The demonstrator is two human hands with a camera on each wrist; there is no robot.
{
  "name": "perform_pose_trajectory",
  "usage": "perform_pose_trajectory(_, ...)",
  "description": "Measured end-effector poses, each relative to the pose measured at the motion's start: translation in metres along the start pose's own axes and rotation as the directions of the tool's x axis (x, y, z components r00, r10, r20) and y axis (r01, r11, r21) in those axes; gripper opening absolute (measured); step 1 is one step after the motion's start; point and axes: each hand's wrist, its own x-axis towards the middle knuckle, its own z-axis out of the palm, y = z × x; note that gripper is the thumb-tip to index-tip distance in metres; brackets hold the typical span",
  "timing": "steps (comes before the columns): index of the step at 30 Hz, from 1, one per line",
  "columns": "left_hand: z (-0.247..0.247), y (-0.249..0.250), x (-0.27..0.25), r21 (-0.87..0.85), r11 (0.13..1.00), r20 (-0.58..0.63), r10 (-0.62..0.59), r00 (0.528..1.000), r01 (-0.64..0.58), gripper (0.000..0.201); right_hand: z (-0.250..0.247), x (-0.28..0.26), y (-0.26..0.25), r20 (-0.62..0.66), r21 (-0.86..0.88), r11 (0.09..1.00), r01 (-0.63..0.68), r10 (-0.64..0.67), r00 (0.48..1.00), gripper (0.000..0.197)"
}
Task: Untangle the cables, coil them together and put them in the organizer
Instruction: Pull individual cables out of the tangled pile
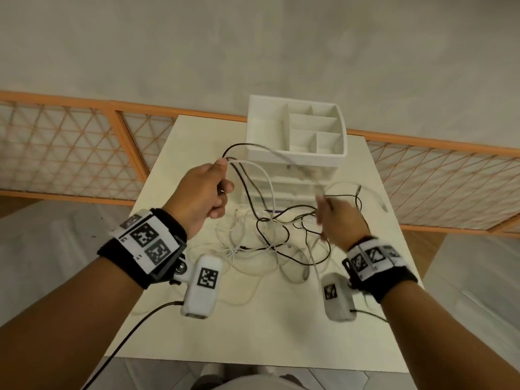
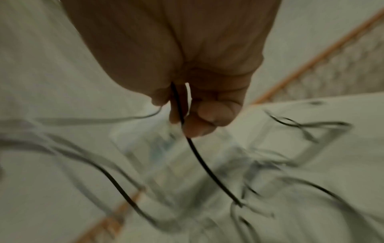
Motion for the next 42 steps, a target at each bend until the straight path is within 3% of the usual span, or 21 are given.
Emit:
perform_pose_trajectory(2, 0.006, -0.006, 0.002, 0.023, 0.999, -0.026, -0.03, 0.999, 0.03, 0.018, -0.039, -0.003, -0.045, -0.262, 0.3, 0.932, 0.203, -0.124, 0.957, 0.048)
perform_pose_trajectory(4, 0.011, -0.007, 0.003, -0.01, 1.0, -0.052, -0.03, 0.998, 0.029, 0.015, -0.064, -0.005, -0.07, -0.416, 0.497, 0.784, 0.373, -0.162, 0.895, 0.043)
perform_pose_trajectory(6, 0.013, -0.003, 0.001, -0.072, 0.997, -0.056, 0.002, 0.998, -0.006, 0.016, -0.065, -0.009, -0.076, -0.392, 0.556, 0.734, 0.39, -0.182, 0.902, 0.037)
perform_pose_trajectory(9, 0.023, 0.006, -0.002, -0.118, 0.989, 0.009, 0.085, 0.996, -0.083, 0.018, -0.041, -0.024, -0.076, -0.21, 0.459, 0.807, 0.372, -0.309, 0.928, 0.032)
perform_pose_trajectory(12, 0.041, 0.004, -0.001, -0.134, 0.985, 0.102, 0.12, 0.988, -0.106, 0.022, -0.025, -0.04, -0.091, -0.115, 0.474, 0.748, 0.464, -0.47, 0.875, 0.029)
perform_pose_trajectory(15, 0.059, -0.017, -0.001, -0.069, 0.997, 0.24, 0.062, 0.969, -0.046, 0.024, -0.037, -0.037, -0.109, -0.246, 0.428, 0.675, 0.601, -0.553, 0.796, 0.026)
perform_pose_trajectory(18, 0.055, -0.055, 0.003, 0.179, 0.983, 0.308, -0.081, 0.948, 0.026, 0.026, -0.063, -0.022, -0.105, -0.424, 0.388, 0.674, 0.628, -0.475, 0.771, 0.023)
perform_pose_trajectory(22, 0.023, -0.092, 0.014, 0.442, 0.897, 0.182, -0.103, 0.978, 0.012, 0.026, -0.092, 0.005, -0.069, -0.593, 0.298, 0.785, 0.543, -0.294, 0.75, 0.017)
perform_pose_trajectory(28, -0.014, -0.09, 0.03, 0.624, 0.78, 0.017, -0.075, 0.997, 0.048, 0.026, -0.106, 0.037, -0.026, -0.592, 0.303, 0.926, 0.224, -0.001, 0.806, 0.03)
perform_pose_trajectory(30, -0.016, -0.085, 0.033, 0.603, 0.795, -0.001, -0.081, 0.997, 0.065, 0.025, -0.11, 0.042, -0.025, -0.597, 0.295, 0.936, 0.19, 0.026, 0.802, 0.032)
perform_pose_trajectory(33, -0.011, -0.075, 0.032, 0.471, 0.875, -0.002, -0.127, 0.992, 0.113, 0.03, -0.119, 0.05, -0.034, -0.632, 0.277, 0.931, 0.239, -0.01, 0.775, 0.034)
perform_pose_trajectory(36, -0.007, -0.064, 0.033, 0.443, 0.885, -0.029, -0.148, 0.988, 0.146, 0.036, -0.128, 0.057, -0.039, -0.656, 0.334, 0.905, 0.265, 0.02, 0.754, 0.028)
perform_pose_trajectory(40, -0.01, -0.054, 0.033, 0.412, 0.879, -0.116, -0.211, 0.971, 0.24, 0.054, -0.133, 0.06, -0.035, -0.624, 0.386, 0.898, 0.209, 0.087, 0.777, 0.029)
perform_pose_trajectory(42, -0.012, -0.052, 0.035, 0.326, 0.905, -0.151, -0.235, 0.96, 0.273, 0.053, -0.13, 0.061, -0.03, -0.578, 0.402, 0.905, 0.141, 0.132, 0.805, 0.029)
